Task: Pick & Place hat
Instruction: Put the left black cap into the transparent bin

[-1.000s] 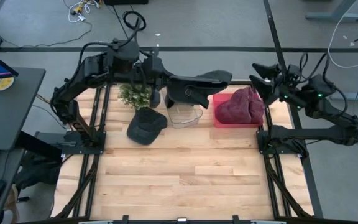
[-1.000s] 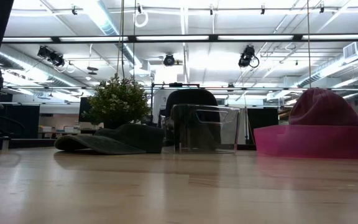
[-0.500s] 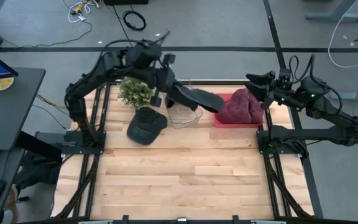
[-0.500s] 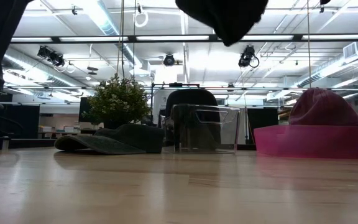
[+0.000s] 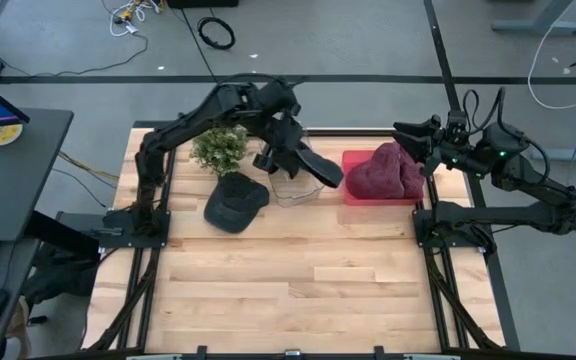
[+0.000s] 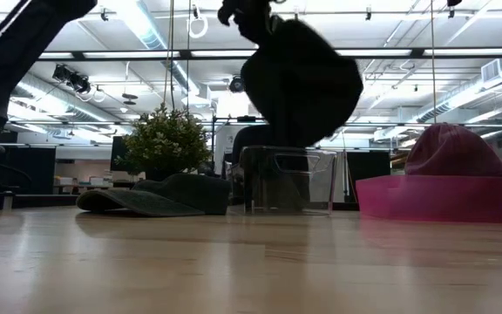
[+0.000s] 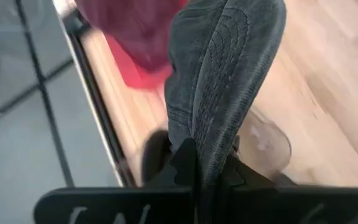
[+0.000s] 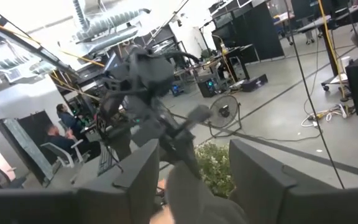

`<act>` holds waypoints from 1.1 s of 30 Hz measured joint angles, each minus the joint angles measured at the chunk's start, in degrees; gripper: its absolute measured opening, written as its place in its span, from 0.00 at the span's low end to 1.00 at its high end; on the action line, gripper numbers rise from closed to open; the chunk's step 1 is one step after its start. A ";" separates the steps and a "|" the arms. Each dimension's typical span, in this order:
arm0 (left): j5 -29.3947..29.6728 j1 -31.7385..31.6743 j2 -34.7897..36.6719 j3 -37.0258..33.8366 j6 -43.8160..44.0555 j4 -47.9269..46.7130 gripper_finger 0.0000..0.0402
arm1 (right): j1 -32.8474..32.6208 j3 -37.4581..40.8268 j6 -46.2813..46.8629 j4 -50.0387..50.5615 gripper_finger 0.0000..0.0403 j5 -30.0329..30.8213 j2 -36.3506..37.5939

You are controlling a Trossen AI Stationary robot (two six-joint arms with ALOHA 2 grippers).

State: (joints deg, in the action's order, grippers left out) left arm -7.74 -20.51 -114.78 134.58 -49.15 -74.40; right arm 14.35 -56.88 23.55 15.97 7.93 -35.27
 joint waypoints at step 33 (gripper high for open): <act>12.70 -2.87 -13.67 0.06 17.23 -10.35 0.03 | 0.00 0.00 -0.02 0.44 0.45 -0.05 -2.93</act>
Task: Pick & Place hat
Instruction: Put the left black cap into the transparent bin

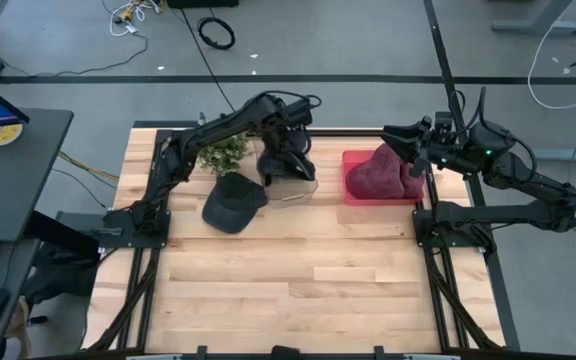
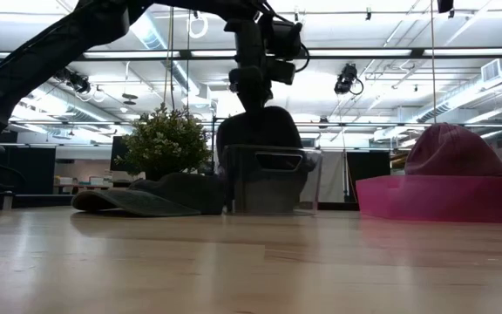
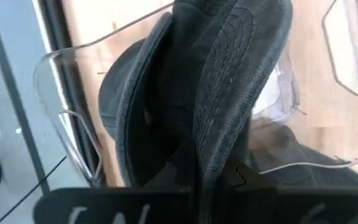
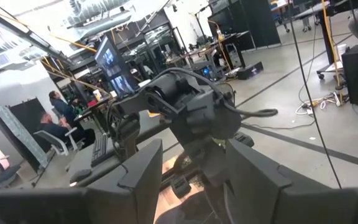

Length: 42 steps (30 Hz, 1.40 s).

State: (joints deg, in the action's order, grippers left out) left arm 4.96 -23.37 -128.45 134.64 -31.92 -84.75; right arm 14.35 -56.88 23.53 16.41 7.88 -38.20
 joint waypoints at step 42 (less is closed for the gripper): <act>15.66 2.12 -1.68 -0.03 17.87 0.16 0.03 | 0.01 0.00 0.00 0.82 0.45 0.02 -2.03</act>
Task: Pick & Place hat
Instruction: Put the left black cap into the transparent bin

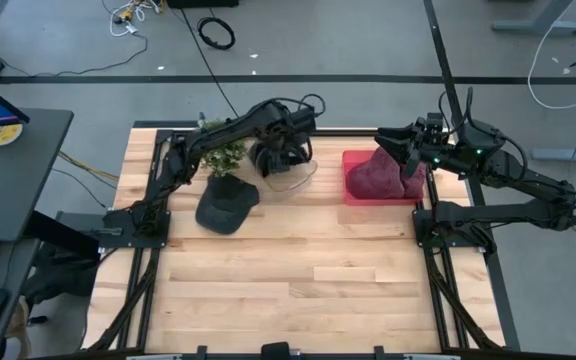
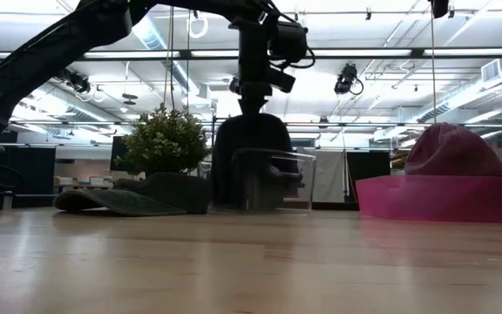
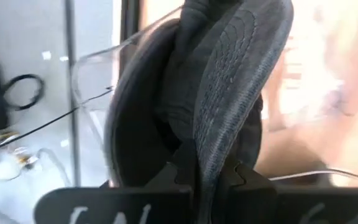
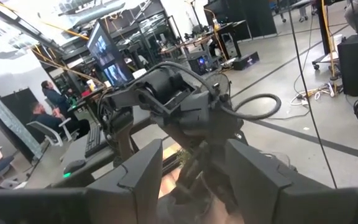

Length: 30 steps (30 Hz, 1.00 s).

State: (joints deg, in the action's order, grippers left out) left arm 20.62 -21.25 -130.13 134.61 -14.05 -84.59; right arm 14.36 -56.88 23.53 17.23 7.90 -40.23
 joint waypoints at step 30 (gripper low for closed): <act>6.22 -0.40 -5.03 0.21 8.69 -2.04 0.08 | 0.01 0.00 -0.24 0.52 0.45 0.00 0.00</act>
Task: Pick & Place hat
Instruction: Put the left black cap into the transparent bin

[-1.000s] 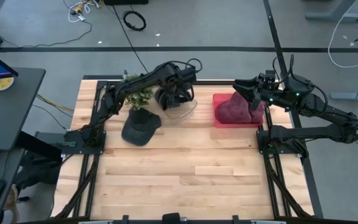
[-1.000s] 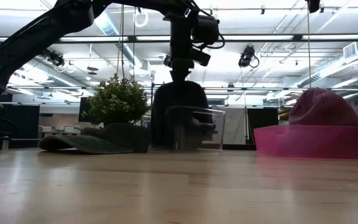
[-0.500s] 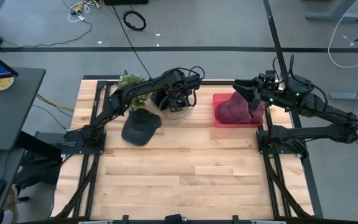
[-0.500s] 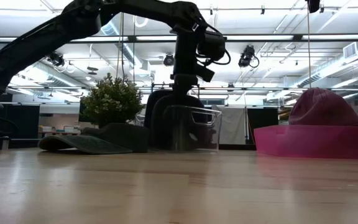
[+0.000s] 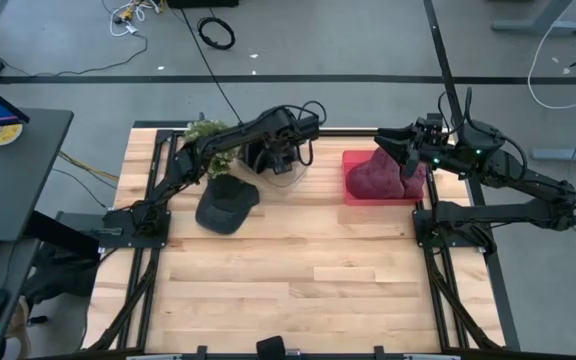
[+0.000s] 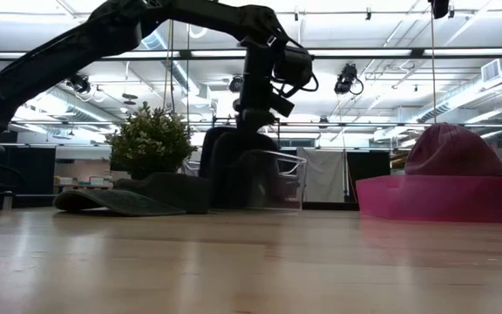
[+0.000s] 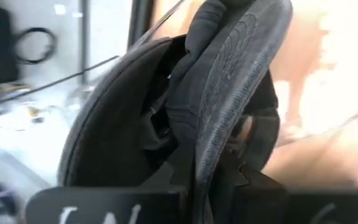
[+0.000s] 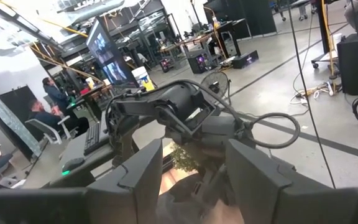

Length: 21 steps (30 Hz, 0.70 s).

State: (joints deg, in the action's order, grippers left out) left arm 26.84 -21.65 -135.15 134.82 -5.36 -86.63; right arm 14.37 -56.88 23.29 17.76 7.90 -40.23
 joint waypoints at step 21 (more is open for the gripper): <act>7.25 1.30 0.00 0.07 -4.34 0.19 0.43 | -0.02 0.00 -0.22 0.15 0.45 0.02 0.00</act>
State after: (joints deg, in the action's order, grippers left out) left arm 34.09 -20.35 -135.15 134.89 -9.69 -86.44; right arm 14.35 -56.88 23.07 17.91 7.92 -40.23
